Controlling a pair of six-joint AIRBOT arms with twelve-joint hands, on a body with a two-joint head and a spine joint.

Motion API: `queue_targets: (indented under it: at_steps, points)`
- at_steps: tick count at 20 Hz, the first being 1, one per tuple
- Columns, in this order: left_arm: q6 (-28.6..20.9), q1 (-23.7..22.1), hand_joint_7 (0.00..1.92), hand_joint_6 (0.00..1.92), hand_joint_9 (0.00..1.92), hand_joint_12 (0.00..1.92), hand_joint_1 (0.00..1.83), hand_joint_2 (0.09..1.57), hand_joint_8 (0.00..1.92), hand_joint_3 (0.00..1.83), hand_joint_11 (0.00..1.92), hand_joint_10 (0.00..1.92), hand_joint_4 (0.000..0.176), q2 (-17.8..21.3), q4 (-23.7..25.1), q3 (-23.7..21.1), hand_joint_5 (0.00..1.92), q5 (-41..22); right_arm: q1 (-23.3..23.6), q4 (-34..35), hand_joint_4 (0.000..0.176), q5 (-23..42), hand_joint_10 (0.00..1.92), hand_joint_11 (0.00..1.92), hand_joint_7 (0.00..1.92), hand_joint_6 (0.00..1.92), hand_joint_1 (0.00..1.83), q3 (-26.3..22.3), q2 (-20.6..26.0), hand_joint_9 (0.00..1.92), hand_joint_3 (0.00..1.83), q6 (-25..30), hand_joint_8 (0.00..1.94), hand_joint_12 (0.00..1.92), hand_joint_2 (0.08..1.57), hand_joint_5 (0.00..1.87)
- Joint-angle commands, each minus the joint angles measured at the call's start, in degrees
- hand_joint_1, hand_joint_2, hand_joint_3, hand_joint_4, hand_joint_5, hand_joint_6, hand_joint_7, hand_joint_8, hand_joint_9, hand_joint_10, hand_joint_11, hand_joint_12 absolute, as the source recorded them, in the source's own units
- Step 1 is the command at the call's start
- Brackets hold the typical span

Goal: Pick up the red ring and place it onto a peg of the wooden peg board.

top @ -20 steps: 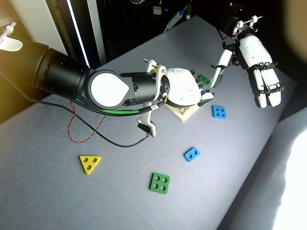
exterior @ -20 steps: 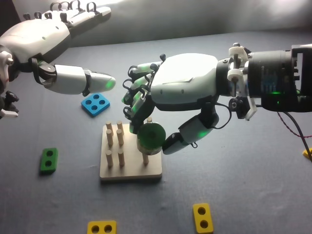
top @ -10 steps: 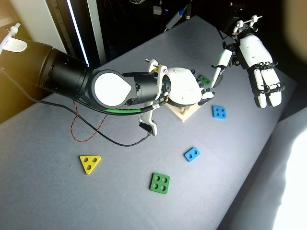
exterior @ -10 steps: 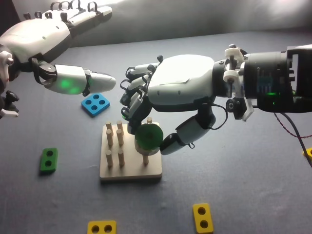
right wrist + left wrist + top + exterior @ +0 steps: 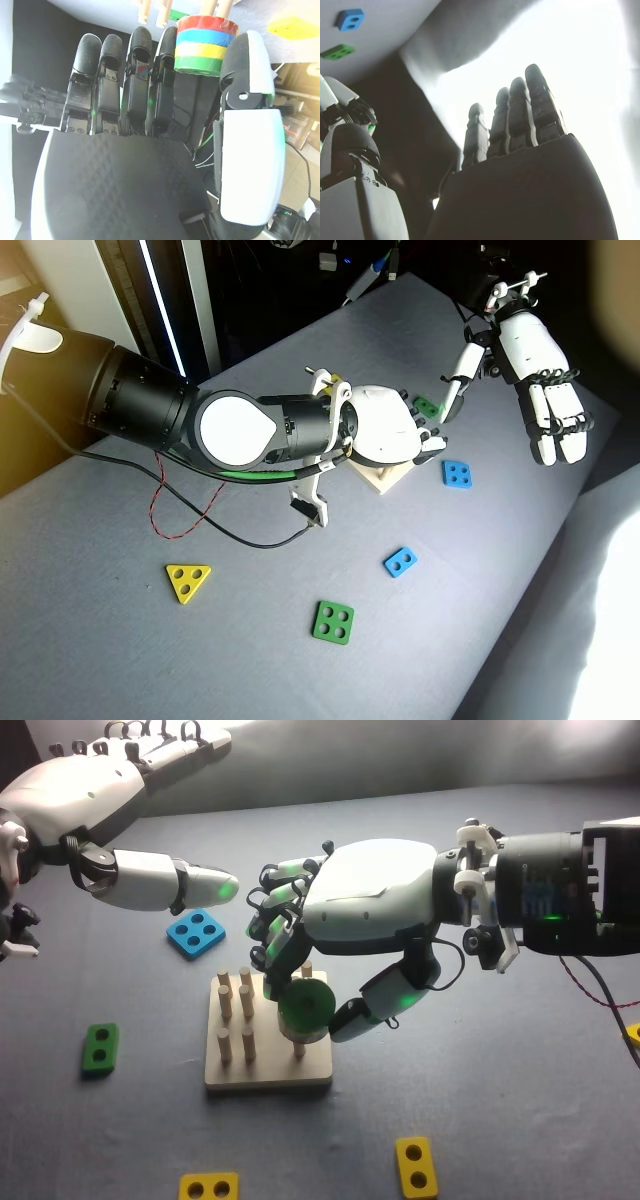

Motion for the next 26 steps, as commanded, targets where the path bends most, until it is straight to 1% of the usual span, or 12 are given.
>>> queue_targets:
  at_steps: [1,3,4,5,6,8,10,12,14,21,22,26]
  points:
    - [0.0,-0.9,0.03,0.00,0.05,0.34,0.47,0.96,0.00,0.00,0.00,0.00,0.167,-0.1,0.1,0.2,0.06,-6.6,0.3,2.7,0.000,3.9,0.38,0.00,0.65,0.93,1.11,0.0,-0.3,0.26,0.00,0.4,0.00,1.54,1.09,1.02]
    - [0.0,-1.0,0.04,0.00,0.06,0.35,0.48,0.95,0.00,0.00,0.00,0.01,0.156,-0.1,0.1,0.2,0.06,-6.6,0.2,2.7,0.000,3.9,0.37,0.00,0.65,0.94,1.11,0.0,-0.4,0.26,0.00,0.7,0.00,1.50,1.10,1.02]
    - [0.0,-1.0,0.03,0.00,0.05,0.32,0.48,0.95,0.00,0.00,0.00,0.00,0.161,-0.1,0.1,0.2,0.06,-6.6,0.1,2.7,0.000,3.9,0.36,0.00,0.64,0.97,1.10,0.0,-0.5,0.26,0.00,0.7,0.00,1.51,1.10,1.00]
    - [0.0,-1.0,0.02,0.00,0.04,0.29,0.48,0.95,0.00,0.00,0.00,0.00,0.162,-0.1,0.1,0.2,0.05,-6.6,0.0,2.7,0.006,3.9,0.34,0.02,0.64,0.98,1.09,0.0,-0.6,0.27,0.00,0.7,0.00,1.53,1.11,0.99]
    - [0.0,-1.0,0.02,0.00,0.04,0.29,0.47,0.96,0.00,0.00,0.00,0.00,0.152,-0.1,0.1,0.2,0.05,-6.6,0.0,2.7,0.018,3.9,0.32,0.03,0.64,0.98,1.08,0.0,-0.6,0.28,0.00,0.8,0.00,1.54,1.11,0.99]
    - [0.0,-1.0,0.02,0.00,0.04,0.30,0.46,0.95,0.00,0.00,0.00,0.00,0.164,-0.1,0.1,0.2,0.05,-6.6,-0.1,2.7,0.001,3.9,0.30,0.03,0.64,0.97,1.09,0.1,-0.7,0.29,0.00,0.8,0.00,1.54,1.10,1.00]
    - [0.0,-1.1,0.02,0.00,0.03,0.28,0.47,0.95,0.00,0.00,0.00,0.00,0.174,-0.1,0.2,0.2,0.05,-6.6,-0.1,2.7,0.000,3.8,0.30,0.01,0.64,0.99,1.09,0.1,-0.8,0.28,0.00,0.8,0.00,1.54,1.11,0.99]
    - [0.0,-1.1,0.02,0.00,0.05,0.34,0.47,0.95,0.00,0.00,0.00,0.00,0.169,-0.1,0.2,0.2,0.06,-6.6,-0.2,2.7,0.000,3.8,0.30,0.00,0.64,0.98,1.09,0.3,-1.0,0.29,0.00,1.0,0.00,1.53,1.11,0.99]
    - [0.0,-1.1,0.02,0.00,0.04,0.32,0.47,0.95,0.00,0.00,0.00,0.00,0.175,-0.1,0.2,0.2,0.05,-6.6,-0.3,2.7,0.000,3.8,0.30,0.01,0.64,0.97,1.10,0.4,-1.0,0.29,0.00,1.0,0.00,1.54,1.11,1.00]
    - [0.0,-1.3,0.01,0.00,0.03,0.33,0.47,0.95,0.00,0.00,0.00,0.00,0.176,-0.1,0.3,0.1,0.05,-6.6,-0.8,2.7,0.000,3.6,0.31,0.00,0.65,0.97,1.10,0.6,-1.3,0.30,0.00,1.3,0.01,1.53,1.11,1.00]
    - [0.0,-1.3,0.01,0.00,0.03,0.33,0.47,0.96,0.00,0.00,0.00,0.00,0.169,-0.1,0.4,0.1,0.05,-6.6,-0.8,2.7,0.000,3.5,0.31,0.00,0.65,0.96,1.11,0.7,-1.3,0.29,0.00,1.3,0.00,1.50,1.10,1.01]
    - [0.0,-1.3,0.01,0.00,0.03,0.27,0.47,0.96,0.00,0.00,0.00,0.00,0.175,-0.1,0.4,0.1,0.04,-6.6,-1.0,2.6,0.000,3.0,0.35,0.00,0.65,0.95,1.12,1.7,-1.9,0.27,0.00,1.3,0.01,1.51,1.10,1.01]
